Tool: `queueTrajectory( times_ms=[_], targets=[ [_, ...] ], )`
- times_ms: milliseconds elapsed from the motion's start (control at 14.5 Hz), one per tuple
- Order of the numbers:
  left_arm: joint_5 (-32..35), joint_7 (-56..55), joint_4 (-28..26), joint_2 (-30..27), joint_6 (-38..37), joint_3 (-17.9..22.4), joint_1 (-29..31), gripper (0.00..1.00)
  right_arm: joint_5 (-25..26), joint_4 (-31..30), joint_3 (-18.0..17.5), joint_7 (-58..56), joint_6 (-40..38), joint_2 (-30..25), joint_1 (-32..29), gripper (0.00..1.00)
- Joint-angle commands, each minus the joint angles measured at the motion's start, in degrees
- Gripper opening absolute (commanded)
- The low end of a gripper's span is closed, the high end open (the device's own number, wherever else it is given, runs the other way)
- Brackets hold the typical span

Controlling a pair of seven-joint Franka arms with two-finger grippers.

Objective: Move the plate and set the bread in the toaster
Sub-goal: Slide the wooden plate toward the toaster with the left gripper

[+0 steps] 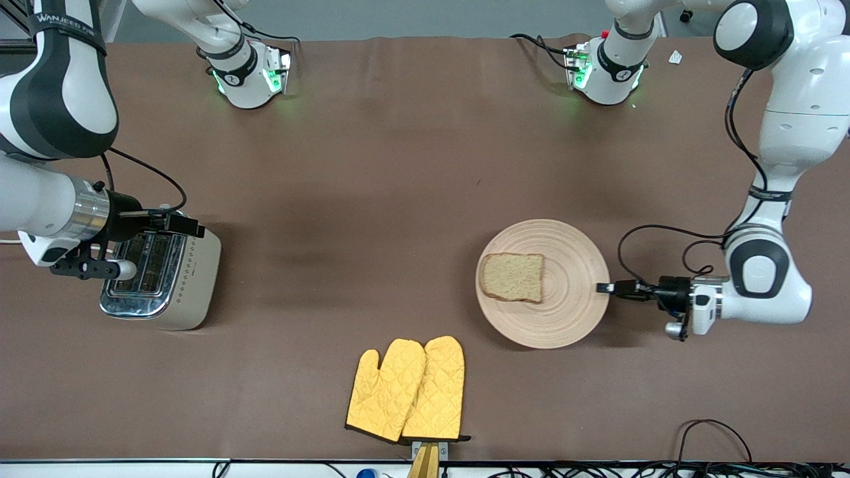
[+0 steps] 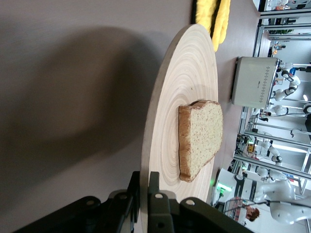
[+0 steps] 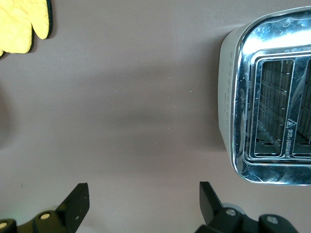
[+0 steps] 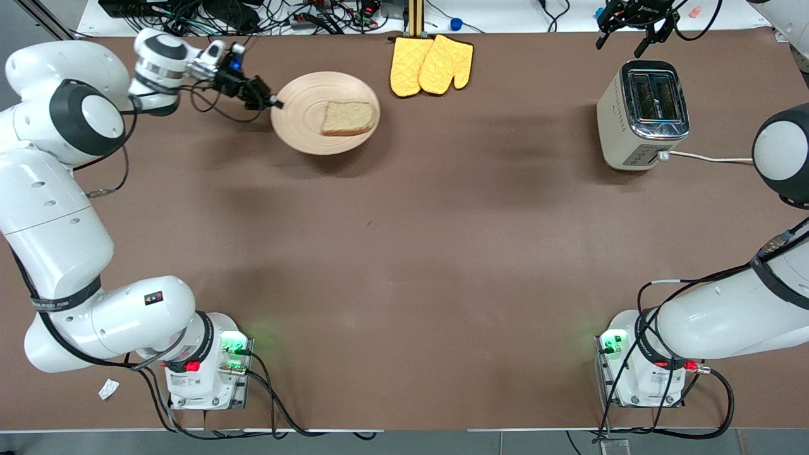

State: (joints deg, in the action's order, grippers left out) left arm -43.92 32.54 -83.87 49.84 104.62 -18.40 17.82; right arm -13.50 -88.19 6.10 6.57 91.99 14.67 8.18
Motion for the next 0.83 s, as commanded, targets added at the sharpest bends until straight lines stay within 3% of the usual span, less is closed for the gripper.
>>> queueTrajectory(
  times_ms=[0,344,757],
  targets=[
    [-1.6,-4.1,0.6,-0.5,6.2,-3.2,-4.0,0.00,-0.2,-1.0,0.1,1.2,1.0,0.2,0.4,1.00],
    [-9.4,-11.9,0.2,0.1,27.4,-5.2,-18.6,0.00,0.0,-1.1,0.2,1.1,0.9,0.2,0.3,1.00],
    [-24.1,-10.8,1.6,2.5,36.6,-5.2,-32.0,0.00,0.7,-1.8,0.2,1.2,0.9,0.3,-0.3,1.00]
  ],
)
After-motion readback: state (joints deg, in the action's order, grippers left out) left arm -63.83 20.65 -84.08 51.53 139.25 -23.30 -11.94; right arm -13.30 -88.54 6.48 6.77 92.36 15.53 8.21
